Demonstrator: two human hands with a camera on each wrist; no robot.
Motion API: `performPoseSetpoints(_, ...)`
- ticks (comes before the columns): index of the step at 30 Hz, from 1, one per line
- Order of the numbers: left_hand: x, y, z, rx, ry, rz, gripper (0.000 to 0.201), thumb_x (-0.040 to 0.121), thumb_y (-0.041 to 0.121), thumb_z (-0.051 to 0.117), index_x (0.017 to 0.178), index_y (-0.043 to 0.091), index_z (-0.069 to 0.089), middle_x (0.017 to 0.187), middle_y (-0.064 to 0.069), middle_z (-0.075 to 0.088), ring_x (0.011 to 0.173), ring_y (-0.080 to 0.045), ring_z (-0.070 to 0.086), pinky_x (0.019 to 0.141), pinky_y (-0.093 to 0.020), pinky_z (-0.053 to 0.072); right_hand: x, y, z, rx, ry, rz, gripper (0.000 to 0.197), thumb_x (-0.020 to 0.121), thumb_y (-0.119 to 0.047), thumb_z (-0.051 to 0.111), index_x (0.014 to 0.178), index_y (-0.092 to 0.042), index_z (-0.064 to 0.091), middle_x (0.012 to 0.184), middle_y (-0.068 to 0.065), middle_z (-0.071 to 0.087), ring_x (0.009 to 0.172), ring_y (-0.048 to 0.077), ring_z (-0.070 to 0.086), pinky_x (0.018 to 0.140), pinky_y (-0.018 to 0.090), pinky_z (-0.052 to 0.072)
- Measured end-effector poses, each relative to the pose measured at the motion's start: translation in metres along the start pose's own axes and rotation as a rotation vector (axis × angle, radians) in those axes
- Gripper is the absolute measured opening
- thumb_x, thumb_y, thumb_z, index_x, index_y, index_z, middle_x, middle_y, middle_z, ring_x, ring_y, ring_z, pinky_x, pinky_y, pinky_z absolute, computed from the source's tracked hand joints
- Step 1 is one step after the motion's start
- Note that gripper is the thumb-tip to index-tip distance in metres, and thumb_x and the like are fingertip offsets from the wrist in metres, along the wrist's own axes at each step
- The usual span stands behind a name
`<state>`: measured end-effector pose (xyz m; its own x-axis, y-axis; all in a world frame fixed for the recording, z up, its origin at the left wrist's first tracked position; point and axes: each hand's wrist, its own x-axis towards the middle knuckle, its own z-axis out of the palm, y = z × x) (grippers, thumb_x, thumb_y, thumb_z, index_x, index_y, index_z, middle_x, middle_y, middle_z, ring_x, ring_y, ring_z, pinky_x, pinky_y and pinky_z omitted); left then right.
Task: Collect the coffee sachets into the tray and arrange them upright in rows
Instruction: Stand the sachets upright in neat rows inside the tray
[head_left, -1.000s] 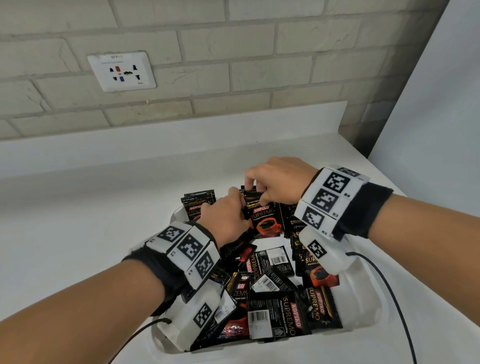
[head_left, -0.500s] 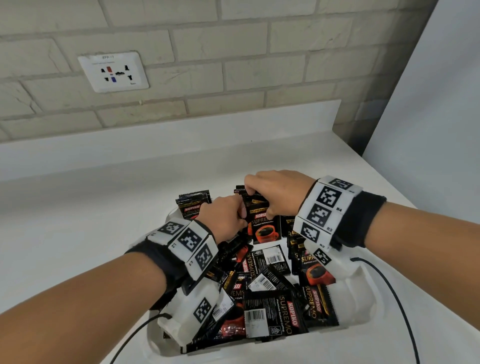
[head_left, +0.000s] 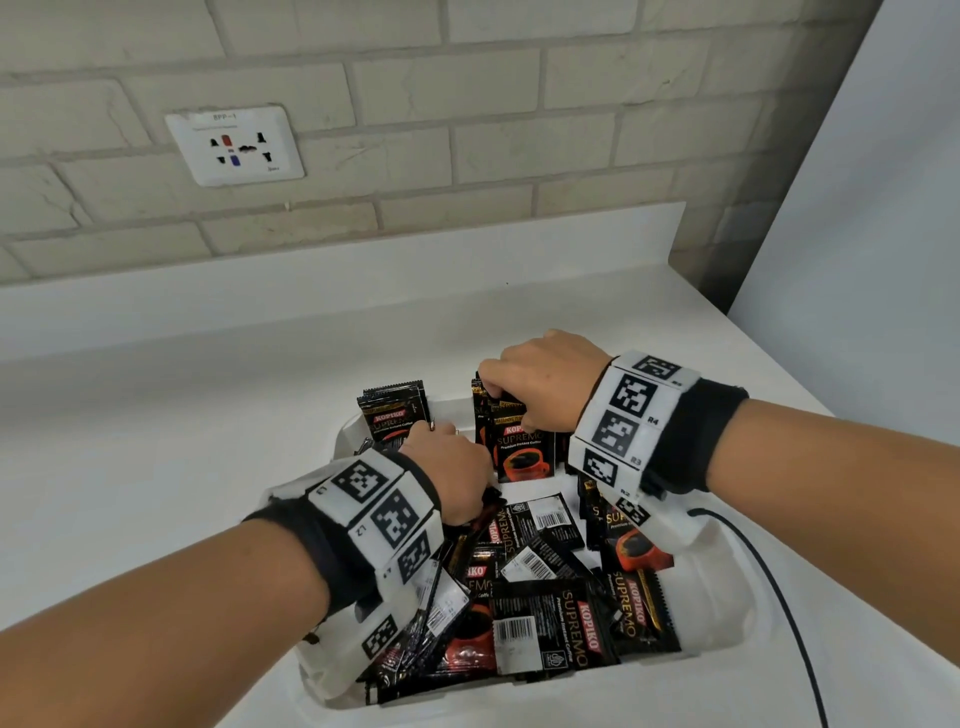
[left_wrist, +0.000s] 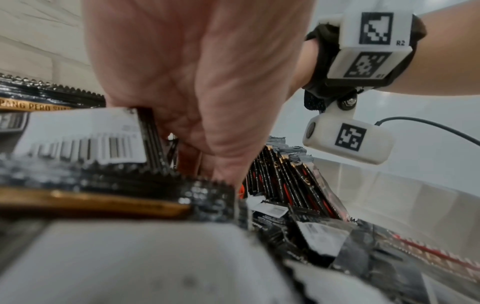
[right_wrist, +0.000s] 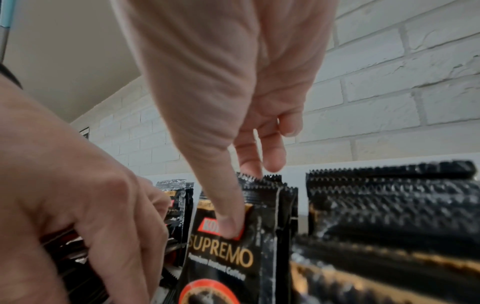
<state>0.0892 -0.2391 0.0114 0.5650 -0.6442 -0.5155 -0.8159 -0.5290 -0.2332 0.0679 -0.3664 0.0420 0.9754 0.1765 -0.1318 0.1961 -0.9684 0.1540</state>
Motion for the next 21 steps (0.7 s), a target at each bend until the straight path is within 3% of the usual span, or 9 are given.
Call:
performPoseSetpoints(3,-0.001,0.001,0.000,-0.022,0.006,-0.006,0.038,0.096,0.031,0.044,0.134,0.026,0.048,0.135,-0.003,0.050,0.127,-0.025,0.035,0.101,-0.039,0.027,0.002,-0.004,0.002,0.041,-0.002,-0.003,0.033,0.082,-0.016,0.063,0.110,-0.019,0.046,0.101,0.002,0.058,0.087,0.022,0.057,0.082,0.038,0.046)
performPoseSetpoints(9,-0.006,-0.001,-0.004,-0.154,0.053,0.032,0.038,0.096,0.031,0.044,0.133,0.037,0.047,0.133,0.000,0.053,0.127,-0.026,0.036,0.102,-0.039,0.026,-0.006,0.010,-0.017,0.243,-0.015,0.104,0.042,0.081,-0.033,0.067,0.116,-0.022,0.045,0.106,-0.005,0.051,0.096,0.015,0.050,0.075,0.028,0.037)
performPoseSetpoints(14,-0.007,-0.003,-0.003,-0.231,0.091,0.041,0.030,0.095,0.030,0.046,0.122,0.035,0.057,0.129,0.005,0.055,0.123,-0.024,0.039,0.101,-0.038,0.026,-0.012,0.035,-0.031,0.281,-0.032,0.182,0.040,0.083,-0.025,0.066,0.119,-0.021,0.049,0.105,-0.005,0.058,0.091,0.010,0.044,0.080,0.026,0.034)
performPoseSetpoints(21,-0.008,-0.001,-0.002,-0.253,0.136,0.038,0.029,0.095,0.037,0.048,0.123,0.038,0.056,0.127,0.005,0.055,0.122,-0.022,0.039,0.100,-0.037,0.026,-0.002,0.031,-0.023,0.128,-0.076,0.115,0.034,0.088,-0.014,0.059,0.119,-0.024,0.050,0.102,-0.010,0.063,0.103,0.014,0.054,0.094,0.029,0.031)
